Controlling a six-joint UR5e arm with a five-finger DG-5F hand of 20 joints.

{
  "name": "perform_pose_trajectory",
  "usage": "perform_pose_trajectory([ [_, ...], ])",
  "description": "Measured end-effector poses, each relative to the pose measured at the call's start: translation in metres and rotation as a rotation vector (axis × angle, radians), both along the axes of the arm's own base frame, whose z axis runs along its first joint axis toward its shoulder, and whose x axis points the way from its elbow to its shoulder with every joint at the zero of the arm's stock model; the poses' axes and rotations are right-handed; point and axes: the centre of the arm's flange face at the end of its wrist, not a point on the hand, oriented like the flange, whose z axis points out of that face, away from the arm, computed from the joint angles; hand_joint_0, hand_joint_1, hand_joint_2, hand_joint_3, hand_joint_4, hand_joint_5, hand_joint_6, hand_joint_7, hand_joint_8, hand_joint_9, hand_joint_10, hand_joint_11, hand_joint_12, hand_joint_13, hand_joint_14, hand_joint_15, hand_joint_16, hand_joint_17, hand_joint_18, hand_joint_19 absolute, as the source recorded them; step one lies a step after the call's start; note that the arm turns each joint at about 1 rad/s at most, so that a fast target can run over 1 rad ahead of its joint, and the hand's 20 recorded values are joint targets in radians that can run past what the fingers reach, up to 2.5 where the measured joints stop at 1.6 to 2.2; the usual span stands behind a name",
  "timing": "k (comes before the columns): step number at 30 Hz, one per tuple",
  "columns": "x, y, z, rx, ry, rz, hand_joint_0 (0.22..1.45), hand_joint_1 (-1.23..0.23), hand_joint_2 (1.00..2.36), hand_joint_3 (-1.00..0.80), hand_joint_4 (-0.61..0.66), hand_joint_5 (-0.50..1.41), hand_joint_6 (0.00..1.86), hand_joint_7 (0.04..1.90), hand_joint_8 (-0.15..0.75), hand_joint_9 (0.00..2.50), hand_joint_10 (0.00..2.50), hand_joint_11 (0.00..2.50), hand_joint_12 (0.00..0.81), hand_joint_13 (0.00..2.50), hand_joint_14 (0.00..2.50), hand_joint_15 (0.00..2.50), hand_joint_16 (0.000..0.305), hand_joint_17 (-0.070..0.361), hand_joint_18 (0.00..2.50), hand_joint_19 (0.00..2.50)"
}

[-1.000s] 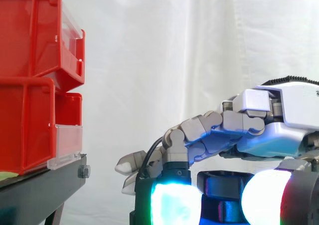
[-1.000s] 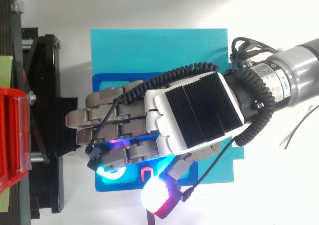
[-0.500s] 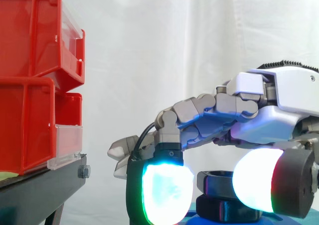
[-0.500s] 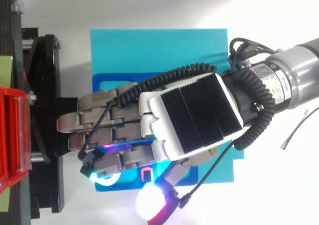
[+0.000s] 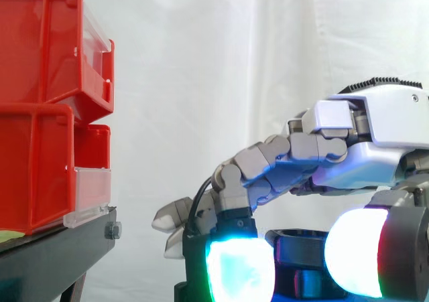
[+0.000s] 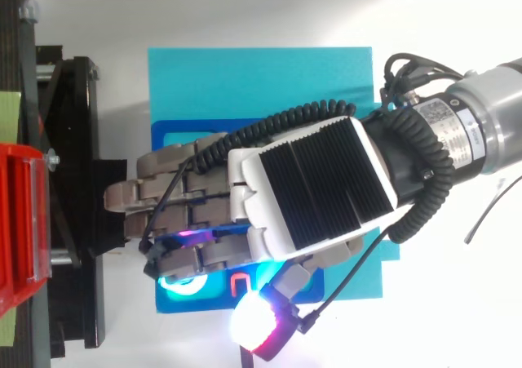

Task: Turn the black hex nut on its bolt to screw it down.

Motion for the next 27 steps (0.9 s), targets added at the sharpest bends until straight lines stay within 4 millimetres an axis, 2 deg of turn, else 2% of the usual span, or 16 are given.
perform_pose_trajectory([
  [19, 0.002, 0.0, 0.011, -0.034, 0.007, 0.0, 0.52, -0.45, 1.0, -0.5, 0.2, -0.12, 0.56, 1.11, 0.312, 0.46, 0.0, 0.16, 0.353, 0.26, 0.0, 0.0, 0.053, 0.12, 0.33, 0.21],
  [27, 0.003, 0.001, 0.013, -0.033, 0.003, -0.001, 0.52, -0.45, 1.0, -0.5, 0.2, -0.14, 0.64, 0.98, 0.313, 0.46, 0.0, 0.18, 0.354, 0.26, 0.0, 0.0, 0.053, 0.119, 0.33, 0.2],
])
